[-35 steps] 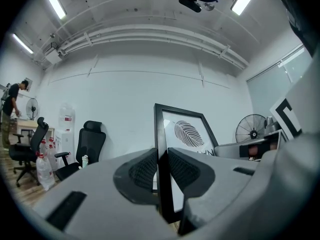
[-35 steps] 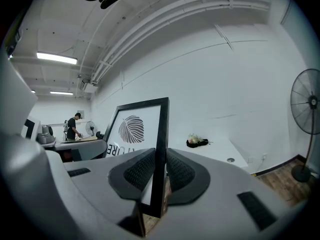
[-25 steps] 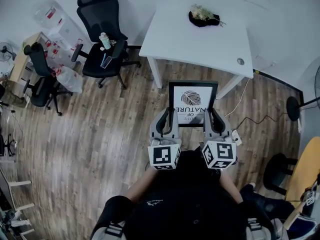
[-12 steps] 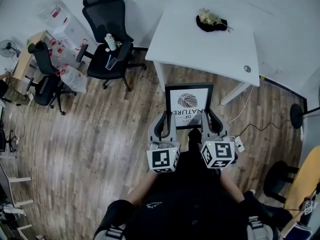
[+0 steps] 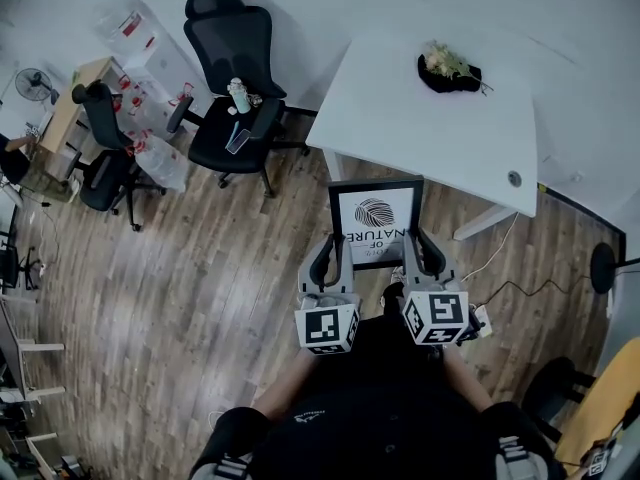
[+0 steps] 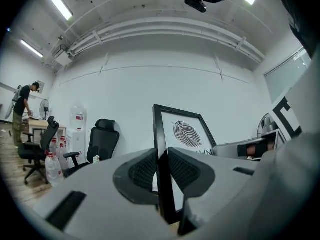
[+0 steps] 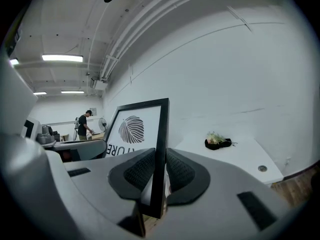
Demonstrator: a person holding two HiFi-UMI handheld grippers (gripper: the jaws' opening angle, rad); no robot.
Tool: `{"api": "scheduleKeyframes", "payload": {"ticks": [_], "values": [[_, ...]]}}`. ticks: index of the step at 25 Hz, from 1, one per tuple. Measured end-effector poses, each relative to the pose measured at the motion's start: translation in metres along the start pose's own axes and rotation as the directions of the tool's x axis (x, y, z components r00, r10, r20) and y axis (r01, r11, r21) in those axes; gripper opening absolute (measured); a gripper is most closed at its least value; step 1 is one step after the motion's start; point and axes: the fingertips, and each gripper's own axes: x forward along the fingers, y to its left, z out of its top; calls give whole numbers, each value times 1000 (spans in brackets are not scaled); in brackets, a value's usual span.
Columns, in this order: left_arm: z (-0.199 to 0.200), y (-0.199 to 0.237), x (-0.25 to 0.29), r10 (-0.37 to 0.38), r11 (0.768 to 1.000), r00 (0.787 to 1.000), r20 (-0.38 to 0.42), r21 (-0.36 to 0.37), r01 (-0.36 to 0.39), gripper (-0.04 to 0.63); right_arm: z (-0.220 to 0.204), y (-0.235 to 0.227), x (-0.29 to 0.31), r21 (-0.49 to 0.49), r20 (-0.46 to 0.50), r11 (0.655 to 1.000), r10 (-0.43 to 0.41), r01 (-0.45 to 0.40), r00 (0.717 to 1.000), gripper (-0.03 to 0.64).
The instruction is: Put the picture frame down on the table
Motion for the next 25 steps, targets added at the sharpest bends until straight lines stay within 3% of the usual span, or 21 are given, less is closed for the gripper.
{"api": "scheduleKeyframes", "payload": {"ticks": [12,25], "values": [[10,-9,104,57,998,998,-19,8,-57,75,26,-68,87,14,-30,998,58,-58,998,67],[12,-53,202,120,993,993,6,8,-120,75,52,-160,149,-11,-20,993,115,-116,993,67]]}}
